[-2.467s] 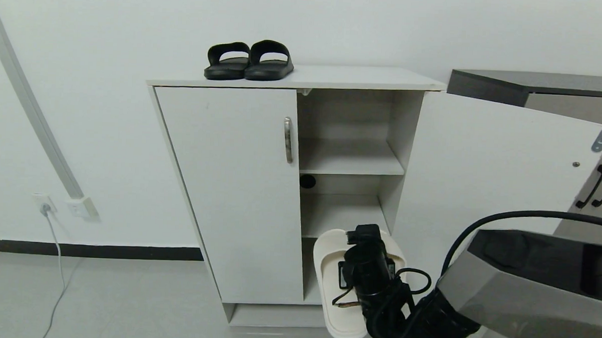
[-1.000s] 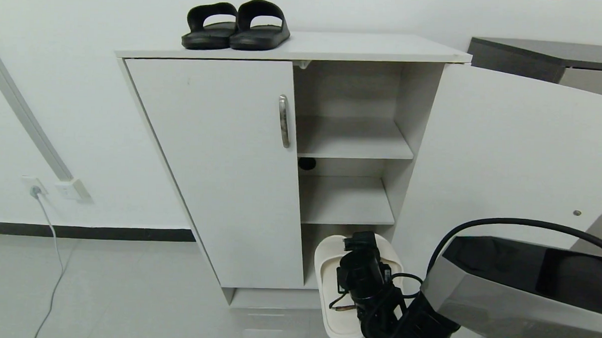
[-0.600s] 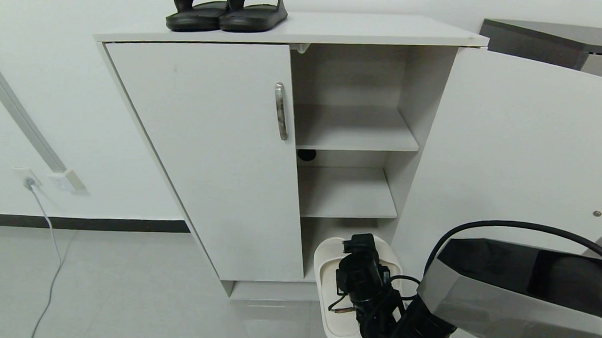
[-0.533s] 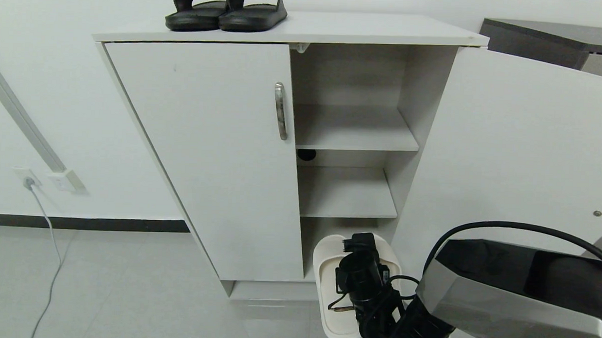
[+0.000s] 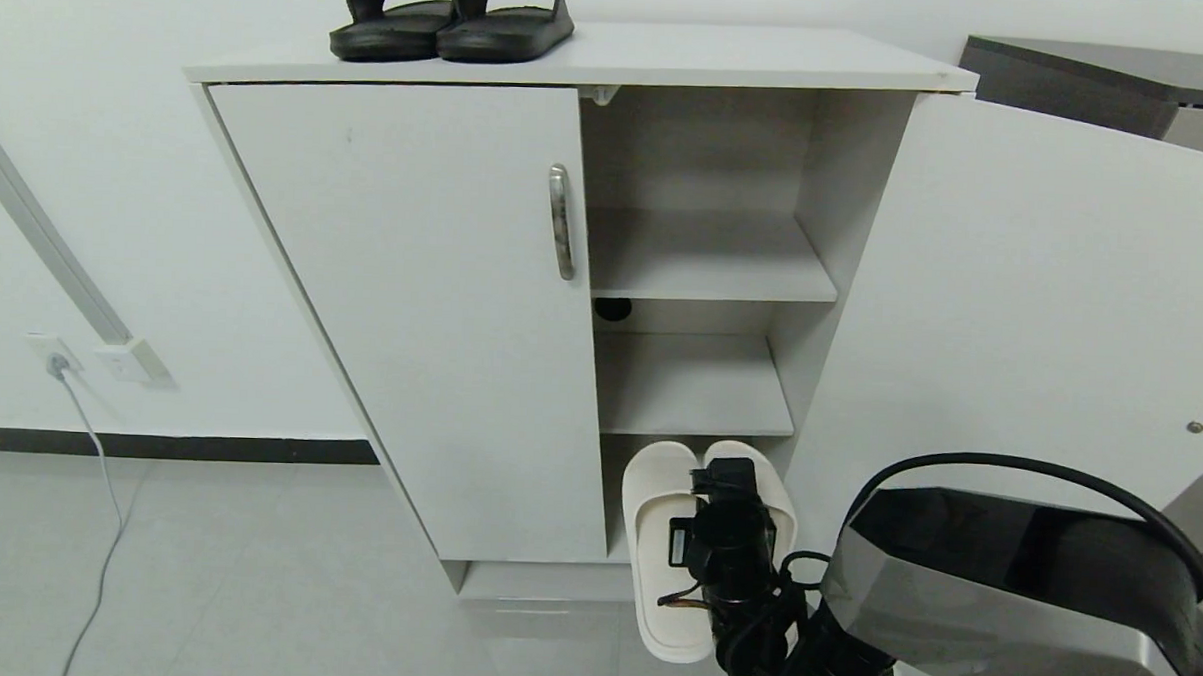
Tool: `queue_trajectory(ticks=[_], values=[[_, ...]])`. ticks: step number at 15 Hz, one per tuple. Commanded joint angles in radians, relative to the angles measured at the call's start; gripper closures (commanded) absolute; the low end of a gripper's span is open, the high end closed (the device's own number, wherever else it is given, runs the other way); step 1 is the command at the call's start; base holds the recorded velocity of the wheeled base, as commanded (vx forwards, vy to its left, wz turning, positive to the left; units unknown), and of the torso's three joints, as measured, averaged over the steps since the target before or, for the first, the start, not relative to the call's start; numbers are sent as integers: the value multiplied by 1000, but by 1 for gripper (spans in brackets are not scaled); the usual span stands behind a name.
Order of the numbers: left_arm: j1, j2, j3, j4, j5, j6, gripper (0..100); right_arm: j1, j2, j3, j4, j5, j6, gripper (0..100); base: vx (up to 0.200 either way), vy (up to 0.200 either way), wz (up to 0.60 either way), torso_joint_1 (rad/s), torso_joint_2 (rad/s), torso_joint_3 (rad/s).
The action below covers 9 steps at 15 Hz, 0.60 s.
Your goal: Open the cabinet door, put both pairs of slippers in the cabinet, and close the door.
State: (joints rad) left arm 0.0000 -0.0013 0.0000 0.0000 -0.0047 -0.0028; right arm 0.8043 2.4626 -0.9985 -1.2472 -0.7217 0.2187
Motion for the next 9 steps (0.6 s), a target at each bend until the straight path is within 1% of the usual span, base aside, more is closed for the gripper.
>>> queue_trajectory(ticks=[1, 4, 9], values=[[0, 1, 0, 0, 0, 0, 100, -10, 13, 0, -47, 1, -21, 100, 0, 0, 0, 0, 0, 0], [0, 1, 0, 0, 0, 0, 100, -17, 27, 1, -101, 1, -56, 100, 0, 0, 0, 0, 0, 0], [0, 1, 0, 0, 0, 0, 100, -19, 32, 1, -103, 1, -56, 100, 0, 0, 0, 0, 0, 0]])
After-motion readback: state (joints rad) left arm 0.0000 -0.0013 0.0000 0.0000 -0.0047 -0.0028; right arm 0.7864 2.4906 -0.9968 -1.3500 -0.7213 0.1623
